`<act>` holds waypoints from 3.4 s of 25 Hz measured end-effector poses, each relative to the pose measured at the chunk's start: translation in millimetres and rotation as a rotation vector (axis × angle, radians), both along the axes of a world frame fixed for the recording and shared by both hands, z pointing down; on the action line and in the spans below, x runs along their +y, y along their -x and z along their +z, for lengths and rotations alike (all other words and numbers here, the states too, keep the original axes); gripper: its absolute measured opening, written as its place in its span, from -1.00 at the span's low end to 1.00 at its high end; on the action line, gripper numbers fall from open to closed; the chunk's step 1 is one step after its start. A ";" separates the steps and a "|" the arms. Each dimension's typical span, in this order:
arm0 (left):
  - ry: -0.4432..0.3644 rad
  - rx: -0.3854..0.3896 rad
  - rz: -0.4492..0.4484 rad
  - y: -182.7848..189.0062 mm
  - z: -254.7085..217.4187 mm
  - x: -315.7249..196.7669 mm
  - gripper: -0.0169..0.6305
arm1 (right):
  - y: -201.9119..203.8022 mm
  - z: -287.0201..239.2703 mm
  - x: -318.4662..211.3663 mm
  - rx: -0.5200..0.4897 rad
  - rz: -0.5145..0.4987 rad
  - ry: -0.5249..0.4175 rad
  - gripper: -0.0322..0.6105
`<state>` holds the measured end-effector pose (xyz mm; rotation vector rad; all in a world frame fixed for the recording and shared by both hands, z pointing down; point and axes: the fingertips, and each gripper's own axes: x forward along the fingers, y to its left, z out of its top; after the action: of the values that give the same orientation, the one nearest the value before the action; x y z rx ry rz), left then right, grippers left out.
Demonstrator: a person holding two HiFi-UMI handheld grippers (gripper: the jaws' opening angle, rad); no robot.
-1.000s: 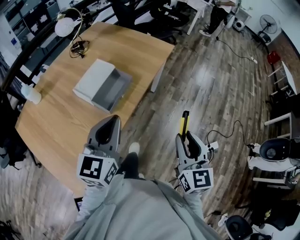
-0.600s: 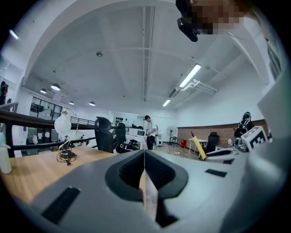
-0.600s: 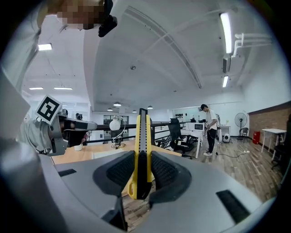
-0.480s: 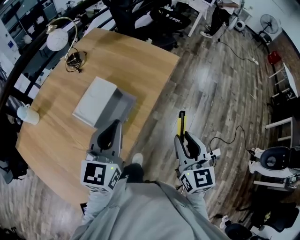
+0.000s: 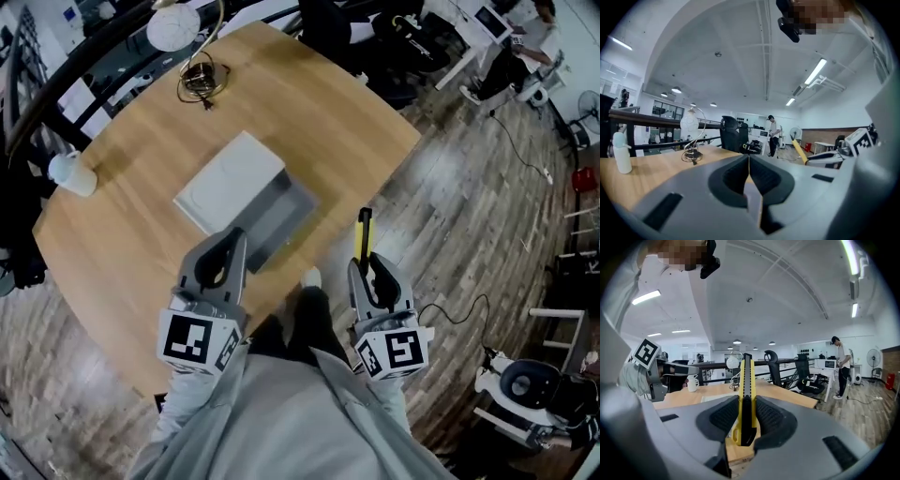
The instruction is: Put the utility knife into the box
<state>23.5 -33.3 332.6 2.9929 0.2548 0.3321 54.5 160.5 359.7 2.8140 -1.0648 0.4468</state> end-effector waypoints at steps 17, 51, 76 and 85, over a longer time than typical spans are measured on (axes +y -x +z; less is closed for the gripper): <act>-0.041 -0.001 -0.664 -34.4 20.2 -87.1 -0.88 | -140.7 23.8 -151.5 0.023 -0.690 -0.054 -0.50; -0.009 -0.030 -0.968 1.1 32.8 -76.7 -0.88 | -121.2 54.3 -195.1 0.028 -1.151 0.071 -0.50; 0.044 -0.069 -0.958 9.0 64.7 -69.2 -0.88 | -48.0 163.1 -194.2 0.218 -1.559 0.473 -0.50; 0.070 -0.071 -0.954 6.2 65.8 -62.4 -0.88 | -35.6 193.7 -184.5 0.249 -1.666 0.581 -0.52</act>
<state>17.3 -95.7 398.5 2.6299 -1.0902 0.2912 90.1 -24.0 553.3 0.8304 -2.1380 0.1116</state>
